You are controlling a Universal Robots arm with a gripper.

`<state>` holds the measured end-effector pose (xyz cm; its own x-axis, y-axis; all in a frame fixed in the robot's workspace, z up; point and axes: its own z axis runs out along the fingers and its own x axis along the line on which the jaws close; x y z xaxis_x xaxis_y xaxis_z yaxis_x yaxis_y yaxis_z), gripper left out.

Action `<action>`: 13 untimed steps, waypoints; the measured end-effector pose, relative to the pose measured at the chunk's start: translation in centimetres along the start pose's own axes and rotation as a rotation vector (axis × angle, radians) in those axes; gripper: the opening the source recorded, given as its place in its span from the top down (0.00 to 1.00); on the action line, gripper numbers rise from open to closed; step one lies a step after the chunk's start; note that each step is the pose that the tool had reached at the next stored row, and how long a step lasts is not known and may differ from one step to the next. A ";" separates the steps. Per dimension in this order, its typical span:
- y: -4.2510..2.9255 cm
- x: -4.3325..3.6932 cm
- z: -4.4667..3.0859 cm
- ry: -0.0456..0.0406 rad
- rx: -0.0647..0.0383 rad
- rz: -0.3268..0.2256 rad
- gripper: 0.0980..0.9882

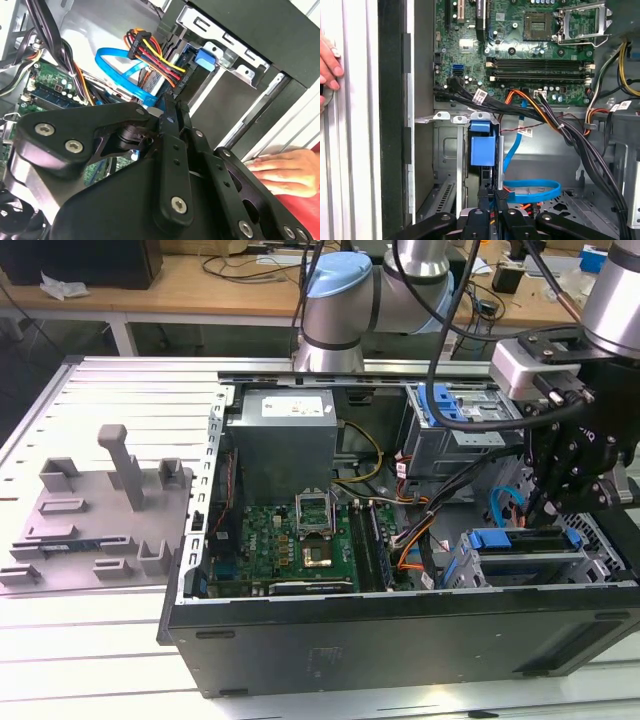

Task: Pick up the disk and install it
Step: 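Insert the second disk wire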

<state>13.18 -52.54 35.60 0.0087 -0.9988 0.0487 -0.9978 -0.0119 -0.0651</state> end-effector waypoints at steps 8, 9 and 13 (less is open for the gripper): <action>-0.21 -0.02 0.34 0.0014 -0.001 0.024 0.93; -0.21 -0.02 0.37 0.0014 -0.001 0.024 0.93; -0.27 -0.03 0.60 0.0017 -0.001 0.029 0.93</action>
<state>13.49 -52.54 35.02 -0.0205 -0.9986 0.0484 -0.9977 0.0173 -0.0650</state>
